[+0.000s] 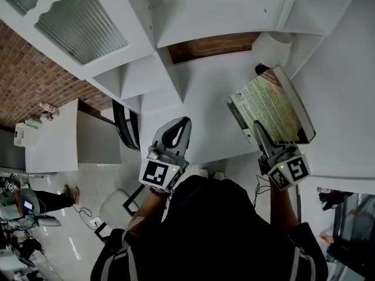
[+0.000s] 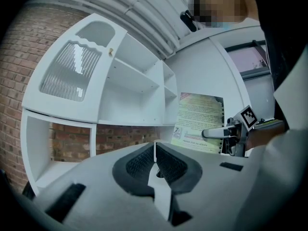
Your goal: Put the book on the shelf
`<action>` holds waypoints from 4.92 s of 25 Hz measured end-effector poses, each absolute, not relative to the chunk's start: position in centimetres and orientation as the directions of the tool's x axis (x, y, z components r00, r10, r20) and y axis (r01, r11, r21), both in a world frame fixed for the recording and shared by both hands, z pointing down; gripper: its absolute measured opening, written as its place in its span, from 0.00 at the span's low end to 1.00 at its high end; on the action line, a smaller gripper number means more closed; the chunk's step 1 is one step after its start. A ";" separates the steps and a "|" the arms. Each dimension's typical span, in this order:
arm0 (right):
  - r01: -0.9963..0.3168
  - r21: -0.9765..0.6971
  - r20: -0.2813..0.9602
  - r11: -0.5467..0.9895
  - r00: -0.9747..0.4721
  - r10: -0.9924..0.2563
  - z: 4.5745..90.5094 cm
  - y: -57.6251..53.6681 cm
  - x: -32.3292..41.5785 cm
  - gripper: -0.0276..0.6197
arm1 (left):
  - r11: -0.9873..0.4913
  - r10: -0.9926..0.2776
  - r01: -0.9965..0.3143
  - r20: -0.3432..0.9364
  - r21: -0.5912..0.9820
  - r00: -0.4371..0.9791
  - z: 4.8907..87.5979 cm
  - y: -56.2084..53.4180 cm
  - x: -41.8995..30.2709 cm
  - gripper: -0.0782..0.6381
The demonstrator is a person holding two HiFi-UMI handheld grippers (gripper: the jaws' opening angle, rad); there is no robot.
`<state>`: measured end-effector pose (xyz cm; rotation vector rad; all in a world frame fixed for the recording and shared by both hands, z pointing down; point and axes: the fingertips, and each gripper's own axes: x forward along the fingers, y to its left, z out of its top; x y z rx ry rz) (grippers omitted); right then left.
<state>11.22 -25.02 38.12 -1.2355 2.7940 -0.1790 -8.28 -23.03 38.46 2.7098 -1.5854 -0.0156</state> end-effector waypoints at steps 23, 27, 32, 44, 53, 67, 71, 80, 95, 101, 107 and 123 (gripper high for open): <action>-0.758 0.009 -0.110 0.652 -0.649 -0.753 30.2 -30.9 9.8 0.30 | -0.491 -0.867 -0.869 -0.054 -0.067 0.495 34.8 -27.7 -9.4 0.15; -0.748 -0.006 -0.128 0.664 -0.658 -0.742 28.2 -31.6 9.2 0.30 | -0.496 -0.860 -0.863 -0.080 -0.098 0.504 33.6 -28.4 -9.3 0.15; -0.754 0.019 -0.128 0.657 -0.653 -0.746 26.8 -33.3 9.0 0.30 | -0.491 -0.864 -0.866 -0.078 -0.095 0.498 33.0 -29.3 -9.5 0.15; -0.762 0.071 -0.131 0.643 -0.646 -0.752 23.5 -38.8 8.9 0.30 | -0.474 -0.864 -0.869 -0.113 -0.143 0.491 30.4 -32.0 -9.4 0.15; -0.783 0.070 -0.104 0.617 -0.621 -0.777 21.8 -43.5 8.1 0.30 | -0.471 -0.860 -0.865 -0.128 -0.172 0.493 28.9 -33.9 -9.3 0.15; -0.808 0.024 -0.024 0.589 -0.589 -0.808 21.9 -50.2 7.5 0.30 | -0.451 -0.865 -0.873 -0.151 -0.185 0.479 28.8 -35.0 -9.2 0.15; -0.824 0.000 -0.007 0.567 -0.567 -0.824 21.4 -52.5 6.7 0.30 | -0.439 -0.865 -0.879 -0.177 -0.187 0.470 27.5 -35.4 -9.4 0.15; -0.855 -0.012 0.054 0.519 -0.519 -0.853 21.6 -56.4 6.5 0.30 | -0.426 -0.864 -0.874 -0.182 -0.234 0.470 26.6 -36.5 -9.3 0.15; -0.887 -0.058 0.090 0.459 -0.462 -0.882 22.6 -60.3 7.3 0.30 | -0.432 -0.874 -0.875 -0.138 -0.219 0.466 28.0 -37.8 -9.4 0.15; -0.881 -0.110 0.070 0.460 -0.468 -0.881 22.6 -61.0 7.3 0.30 | -0.429 -0.877 -0.876 -0.131 -0.219 0.463 28.2 -37.9 -9.6 0.15; -0.878 -0.122 0.068 0.462 -0.472 -0.879 23.5 -60.6 7.3 0.31 | -0.435 -0.879 -0.875 -0.114 -0.211 0.464 28.8 -38.0 -9.5 0.15; -0.896 -0.148 0.047 0.419 -0.430 -0.902 25.2 -58.9 8.4 0.33 | -0.452 -0.873 -0.869 -0.101 -0.200 0.477 29.9 -37.2 -8.5 0.15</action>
